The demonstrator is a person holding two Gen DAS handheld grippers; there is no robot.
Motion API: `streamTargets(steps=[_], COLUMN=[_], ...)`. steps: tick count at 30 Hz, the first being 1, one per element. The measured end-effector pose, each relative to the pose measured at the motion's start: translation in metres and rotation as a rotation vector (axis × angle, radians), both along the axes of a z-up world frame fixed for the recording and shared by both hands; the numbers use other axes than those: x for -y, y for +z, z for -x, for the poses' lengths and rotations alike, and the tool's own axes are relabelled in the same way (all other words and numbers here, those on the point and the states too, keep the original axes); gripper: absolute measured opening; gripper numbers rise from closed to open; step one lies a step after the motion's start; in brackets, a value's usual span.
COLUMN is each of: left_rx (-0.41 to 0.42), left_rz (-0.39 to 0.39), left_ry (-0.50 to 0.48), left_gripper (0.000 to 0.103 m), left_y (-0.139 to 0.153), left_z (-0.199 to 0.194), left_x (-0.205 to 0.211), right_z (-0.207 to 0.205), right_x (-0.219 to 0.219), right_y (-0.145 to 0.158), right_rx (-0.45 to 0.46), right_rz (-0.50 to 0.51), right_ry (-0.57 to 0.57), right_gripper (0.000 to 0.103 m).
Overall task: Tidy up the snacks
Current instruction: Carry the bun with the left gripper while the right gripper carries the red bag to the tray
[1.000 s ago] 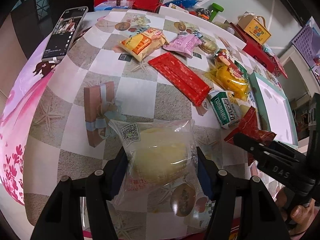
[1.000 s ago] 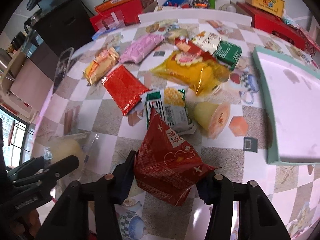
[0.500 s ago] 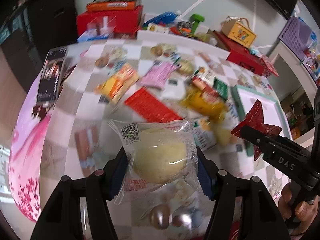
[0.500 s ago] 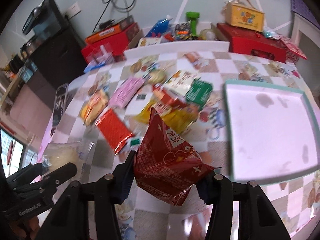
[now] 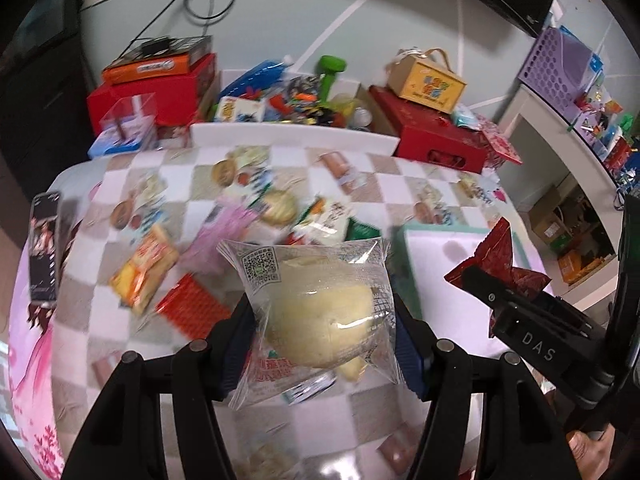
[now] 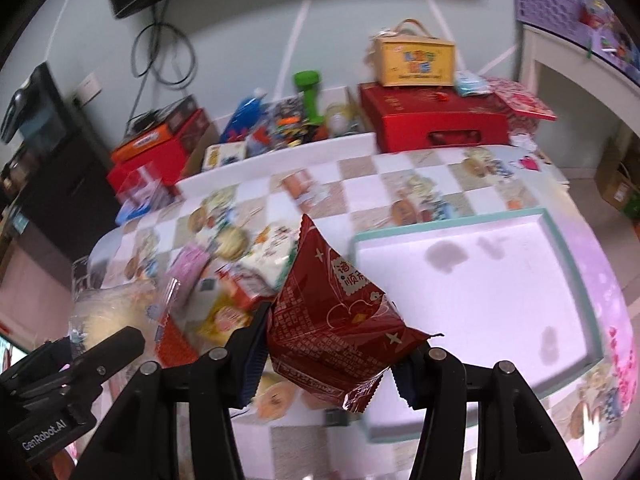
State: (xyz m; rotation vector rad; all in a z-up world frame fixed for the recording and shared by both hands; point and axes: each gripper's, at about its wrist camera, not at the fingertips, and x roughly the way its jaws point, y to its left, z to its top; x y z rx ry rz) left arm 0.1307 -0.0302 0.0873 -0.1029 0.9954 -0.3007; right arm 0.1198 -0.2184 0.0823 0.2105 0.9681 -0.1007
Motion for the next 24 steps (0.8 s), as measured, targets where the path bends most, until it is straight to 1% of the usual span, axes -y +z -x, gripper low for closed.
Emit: streamTargets(steps=[5, 13, 20, 24], left_rx=[-0.002, -0.021, -0.017, -0.023], left_rz=[0.003, 0.009, -0.003, -0.015], left_ry=[-0.022, -0.074, -0.167, -0.220], left_gripper=[0.065, 0.065, 0.065, 0.065], left_y=[-0.003, -0.024, -0.038, -0.050], left_z=[-0.012, -0.029, -0.042, -0.049], left_x=[0.028, 0.073, 0.125, 0.157], right_z=[-0.003, -0.006, -0.013, -0.016], right_x=[0.035, 0.095, 0.142, 0.164], right_y=[0.000, -0.011, -0.025, -0.035], right_rx=[-0.002, -0.025, -0.041, -0.048], right_rz=[0.024, 0.017, -0.018, -0.027], right_ry=[-0.071, -0.211, -0.363, -0.424], right_gripper=[0.056, 0.056, 0.056, 0.056])
